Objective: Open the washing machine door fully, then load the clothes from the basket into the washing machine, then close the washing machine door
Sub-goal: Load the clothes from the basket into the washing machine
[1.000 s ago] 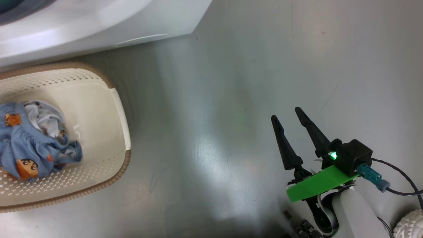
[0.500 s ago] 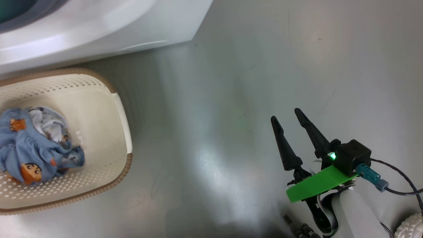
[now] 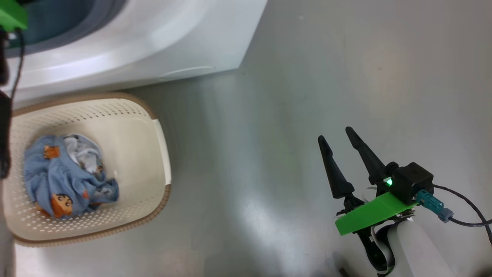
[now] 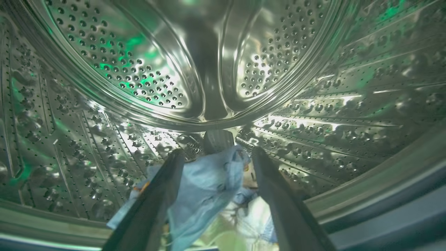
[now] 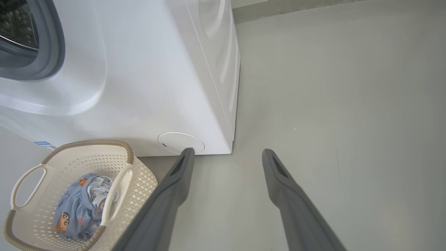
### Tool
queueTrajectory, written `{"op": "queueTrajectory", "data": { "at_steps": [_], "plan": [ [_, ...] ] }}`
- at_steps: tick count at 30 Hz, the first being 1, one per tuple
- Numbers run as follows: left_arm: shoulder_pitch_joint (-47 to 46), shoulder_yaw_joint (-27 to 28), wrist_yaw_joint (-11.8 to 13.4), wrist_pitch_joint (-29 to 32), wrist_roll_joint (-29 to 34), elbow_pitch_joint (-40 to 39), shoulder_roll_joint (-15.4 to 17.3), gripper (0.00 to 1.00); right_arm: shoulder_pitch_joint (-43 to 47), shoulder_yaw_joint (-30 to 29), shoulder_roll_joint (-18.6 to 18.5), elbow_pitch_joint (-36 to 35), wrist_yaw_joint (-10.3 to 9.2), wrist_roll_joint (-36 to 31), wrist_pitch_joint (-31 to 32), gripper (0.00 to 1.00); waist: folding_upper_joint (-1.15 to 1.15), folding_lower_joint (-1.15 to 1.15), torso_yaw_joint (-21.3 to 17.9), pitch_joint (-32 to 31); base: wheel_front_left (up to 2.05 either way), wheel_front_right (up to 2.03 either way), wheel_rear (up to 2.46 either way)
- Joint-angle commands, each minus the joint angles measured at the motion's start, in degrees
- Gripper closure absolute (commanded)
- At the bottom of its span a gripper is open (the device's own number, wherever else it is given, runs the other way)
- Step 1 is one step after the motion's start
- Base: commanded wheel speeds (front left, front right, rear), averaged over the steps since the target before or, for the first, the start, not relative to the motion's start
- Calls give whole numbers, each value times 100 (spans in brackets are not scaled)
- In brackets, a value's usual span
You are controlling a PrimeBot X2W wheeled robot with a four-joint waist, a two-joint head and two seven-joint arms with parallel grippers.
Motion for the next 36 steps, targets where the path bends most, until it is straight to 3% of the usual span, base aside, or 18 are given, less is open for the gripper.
{"op": "queueTrajectory", "data": {
  "at_steps": [1,17,36],
  "plan": [
    [152,117,36,-32,9,-204,249,0,91,120,10,-77,9,28,-27,0,0,0,107,-153,0,0,0],
    [1628,434,55,-34,9,-1244,69,0,205,171,-27,101,9,91,-27,0,0,0,283,-954,0,0,0],
    [4800,1359,528,-35,501,-4296,-140,0,664,100,-54,75,9,80,-27,0,0,0,383,-1992,0,0,0]
  ]
}}
